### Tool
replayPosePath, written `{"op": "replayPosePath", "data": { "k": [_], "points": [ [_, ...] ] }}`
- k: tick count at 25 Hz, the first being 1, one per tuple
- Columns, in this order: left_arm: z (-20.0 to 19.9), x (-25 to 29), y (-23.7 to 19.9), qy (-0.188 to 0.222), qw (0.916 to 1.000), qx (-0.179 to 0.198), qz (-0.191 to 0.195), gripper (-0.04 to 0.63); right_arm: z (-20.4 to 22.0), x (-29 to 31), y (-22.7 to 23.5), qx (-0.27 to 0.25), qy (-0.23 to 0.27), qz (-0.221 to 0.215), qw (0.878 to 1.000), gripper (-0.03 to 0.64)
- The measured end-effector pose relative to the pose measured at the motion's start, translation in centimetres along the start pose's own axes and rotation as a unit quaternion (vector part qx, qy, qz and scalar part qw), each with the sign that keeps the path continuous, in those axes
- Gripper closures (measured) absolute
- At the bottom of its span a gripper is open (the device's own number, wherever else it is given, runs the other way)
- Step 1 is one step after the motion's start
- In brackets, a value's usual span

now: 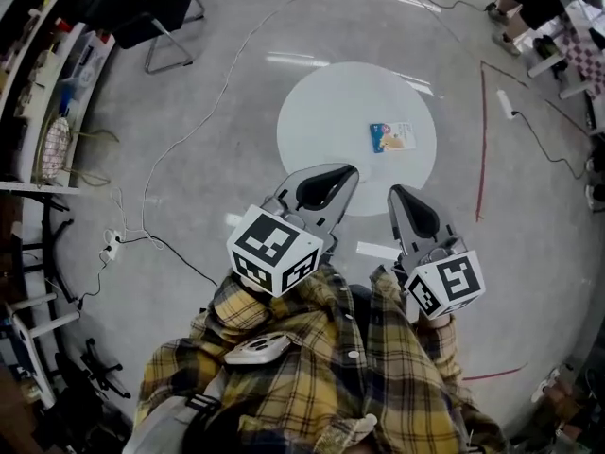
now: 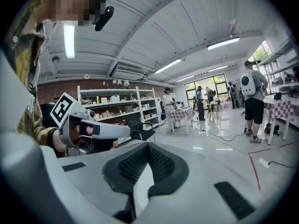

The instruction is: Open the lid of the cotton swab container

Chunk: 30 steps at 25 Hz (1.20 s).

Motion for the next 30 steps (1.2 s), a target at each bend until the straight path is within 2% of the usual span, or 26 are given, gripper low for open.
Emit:
{"op": "replayPosePath", "data": {
  "k": [5, 10, 21, 30],
  "points": [
    [-0.8, 2.2, -3.4, -0.013, 0.9998, 0.001, 0.017, 0.566, -0.5, 3.1, 1.8, 0.018, -0.007, 0.02, 1.0, 0.601],
    [-1.2, 4.1, -4.2, -0.021, 0.9994, -0.003, 0.029, 0.566, -0.8, 4.0, 3.0, 0.027, -0.015, 0.029, 0.999, 0.601],
    [0.0, 5.4, -5.3, -0.026, 0.9996, 0.002, 0.006, 0.566, -0.6, 4.9, 4.4, 0.025, -0.018, 0.002, 1.0, 0.601],
    [1.1, 5.3, -5.7, -0.04, 0.9991, 0.012, 0.007, 0.566, 0.2, 5.0, 4.5, 0.032, -0.014, 0.012, 0.999, 0.601]
  ]
}}
Point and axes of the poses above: the fingertips, and each gripper's own axes: x forward along the fingers, y to its right, z out of its underside, the point moved 3 cm from there along -x, backward along the fingers
